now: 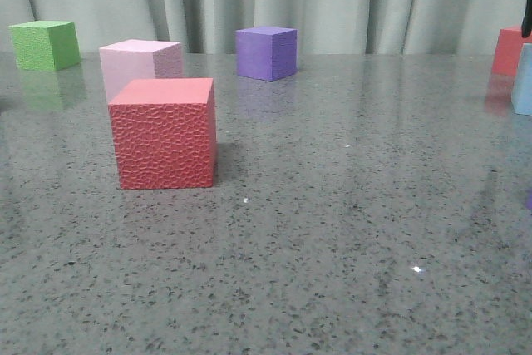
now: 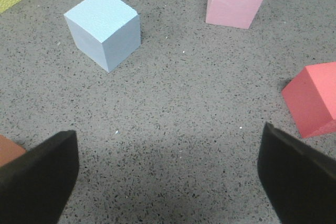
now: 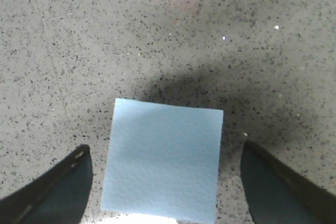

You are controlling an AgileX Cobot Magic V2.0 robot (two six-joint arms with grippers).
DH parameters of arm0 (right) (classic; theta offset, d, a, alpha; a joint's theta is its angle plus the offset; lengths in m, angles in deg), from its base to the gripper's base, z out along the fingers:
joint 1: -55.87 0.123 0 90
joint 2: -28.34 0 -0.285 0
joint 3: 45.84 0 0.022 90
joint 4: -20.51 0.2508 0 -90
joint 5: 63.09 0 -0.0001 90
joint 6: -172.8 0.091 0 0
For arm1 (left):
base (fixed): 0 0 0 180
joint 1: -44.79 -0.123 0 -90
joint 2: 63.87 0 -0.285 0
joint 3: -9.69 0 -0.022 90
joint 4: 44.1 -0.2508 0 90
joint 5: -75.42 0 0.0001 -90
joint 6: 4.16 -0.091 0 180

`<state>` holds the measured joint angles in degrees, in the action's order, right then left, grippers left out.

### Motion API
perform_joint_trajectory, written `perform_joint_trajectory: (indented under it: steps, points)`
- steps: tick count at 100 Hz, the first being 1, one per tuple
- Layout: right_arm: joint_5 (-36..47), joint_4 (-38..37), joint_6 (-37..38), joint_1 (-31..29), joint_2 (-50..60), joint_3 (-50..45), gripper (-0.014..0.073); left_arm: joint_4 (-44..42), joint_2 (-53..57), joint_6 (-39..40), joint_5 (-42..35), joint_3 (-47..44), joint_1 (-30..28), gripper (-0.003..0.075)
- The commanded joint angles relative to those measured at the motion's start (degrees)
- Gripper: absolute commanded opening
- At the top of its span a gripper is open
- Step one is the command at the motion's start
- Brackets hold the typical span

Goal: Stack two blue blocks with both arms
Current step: 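Close the right gripper on the light-blue cube and lift it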

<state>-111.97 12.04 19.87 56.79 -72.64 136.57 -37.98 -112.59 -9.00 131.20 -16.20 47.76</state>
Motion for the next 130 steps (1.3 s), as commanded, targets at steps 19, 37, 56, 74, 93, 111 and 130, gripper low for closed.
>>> perform_joint_trajectory:
  steps: [19, 37, 56, 74, 93, 111, 130]
  points:
    - [2.7, -1.1, -0.2, -0.4, -1.3, 2.1, 0.058, 1.0, -0.3, 0.0, -3.7, 2.0, -0.1, 0.0659]
    - [2.7, -1.1, -0.2, -0.4, -2.5, 2.1, 0.058, 1.0, -0.3, 0.0, -3.7, 2.0, -0.1, 0.0659]
    - [2.4, -1.1, -0.2, -0.4, -2.5, 2.1, 0.0578, 1.0, -0.3, 0.0, -3.7, 2.0, -0.1, 0.0659]
    - [1.7, -1.1, -0.2, -0.4, -2.5, 2.1, 0.043, 1.0, -0.3, 0.0, -3.7, 2.0, -0.1, 0.0658]
    - [0.7, -1.1, -0.2, -0.4, -2.4, 2.2, 0.034, 1.0, -0.3, 0.0, -3.7, 2.0, -0.1, 0.0659]
    - [-0.7, -0.1, -0.7, -0.1, -1.1, 2.3, 0.034, 1.0, -0.3, 0.0, -3.7, 2.0, -0.1, 0.0659]
    - [-4.0, 2.2, -3.6, 2.1, 0.3, 6.1, 0.034, 1.0, -0.3, 0.0, -3.7, 2.0, -0.1, 0.0659]
